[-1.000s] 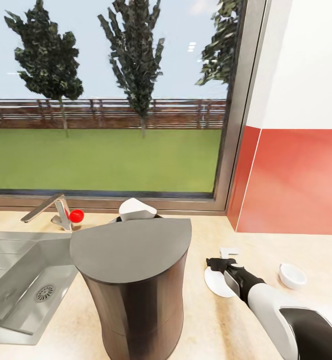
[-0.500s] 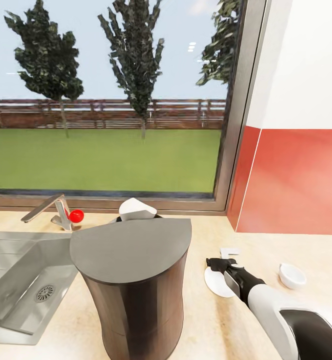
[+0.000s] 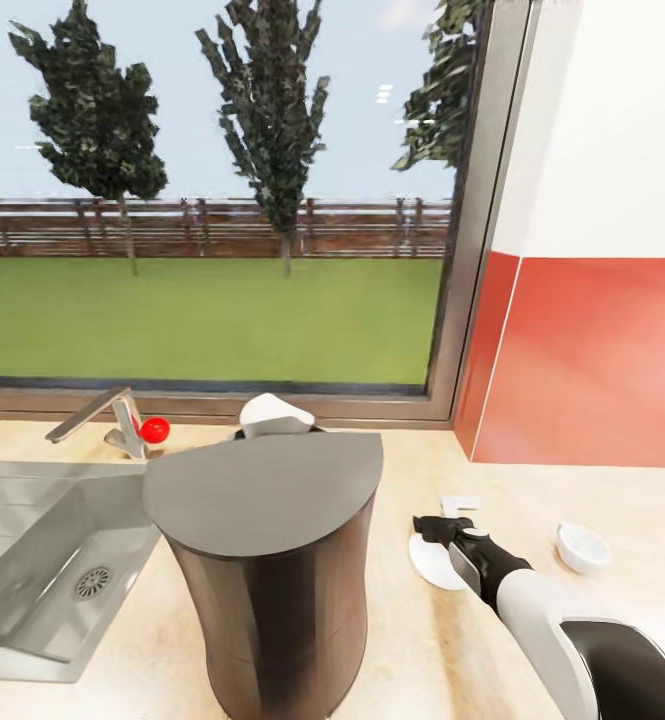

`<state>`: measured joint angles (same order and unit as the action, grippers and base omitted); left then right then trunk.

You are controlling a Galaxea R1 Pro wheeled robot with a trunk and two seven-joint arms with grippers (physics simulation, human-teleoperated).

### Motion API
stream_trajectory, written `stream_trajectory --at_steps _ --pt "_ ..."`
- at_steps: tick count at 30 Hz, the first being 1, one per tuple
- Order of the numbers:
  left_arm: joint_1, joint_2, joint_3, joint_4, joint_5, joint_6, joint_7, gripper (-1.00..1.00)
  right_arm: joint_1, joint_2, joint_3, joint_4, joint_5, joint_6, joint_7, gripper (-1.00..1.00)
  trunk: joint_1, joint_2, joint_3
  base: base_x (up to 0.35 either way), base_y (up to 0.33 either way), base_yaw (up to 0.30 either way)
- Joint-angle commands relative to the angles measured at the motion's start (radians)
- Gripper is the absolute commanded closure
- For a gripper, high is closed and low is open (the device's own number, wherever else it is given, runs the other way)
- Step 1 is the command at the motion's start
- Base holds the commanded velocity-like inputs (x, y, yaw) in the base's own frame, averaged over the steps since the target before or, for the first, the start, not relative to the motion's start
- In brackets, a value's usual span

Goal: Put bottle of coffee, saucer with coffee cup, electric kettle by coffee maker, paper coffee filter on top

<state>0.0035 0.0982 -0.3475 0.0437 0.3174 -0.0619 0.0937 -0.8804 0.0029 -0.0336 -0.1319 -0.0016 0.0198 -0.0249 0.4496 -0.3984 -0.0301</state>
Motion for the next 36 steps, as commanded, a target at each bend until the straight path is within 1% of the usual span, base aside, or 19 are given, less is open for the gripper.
stream_trajectory --at_steps 1,6,18,26,36 --pt "0.0 0.0 -0.008 0.001 0.007 -0.004 0.001 -1.0 0.0 0.0 -0.012 0.071 -0.007 0.006 -0.002 -1.0 0.0 -0.002 -0.002 -0.237 0.0 0.0" --pt "0.0 0.0 -0.008 0.001 0.008 -0.004 0.001 -1.0 0.0 0.0 -0.012 0.071 -0.007 0.006 -0.001 -1.0 0.0 -0.002 -0.002 -0.181 0.0 0.0" --pt "0.0 0.0 -0.008 0.001 0.007 -0.004 0.001 -1.0 0.0 0.0 -0.012 0.071 -0.007 0.006 -0.002 -1.0 0.0 -0.002 -0.002 -0.019 -0.001 0.0" --pt "0.0 -0.001 -0.008 0.001 0.007 -0.004 0.001 -1.0 0.0 0.0 -0.012 0.071 -0.007 0.006 -0.002 -1.0 0.0 -0.002 -0.002 -0.148 -0.094 0.0" --pt "0.0 0.0 -0.008 0.001 0.007 -0.004 0.001 -1.0 0.0 0.0 -0.012 0.071 -0.007 0.006 -0.002 -1.0 0.0 -0.002 -0.002 -0.016 -0.01 0.0"
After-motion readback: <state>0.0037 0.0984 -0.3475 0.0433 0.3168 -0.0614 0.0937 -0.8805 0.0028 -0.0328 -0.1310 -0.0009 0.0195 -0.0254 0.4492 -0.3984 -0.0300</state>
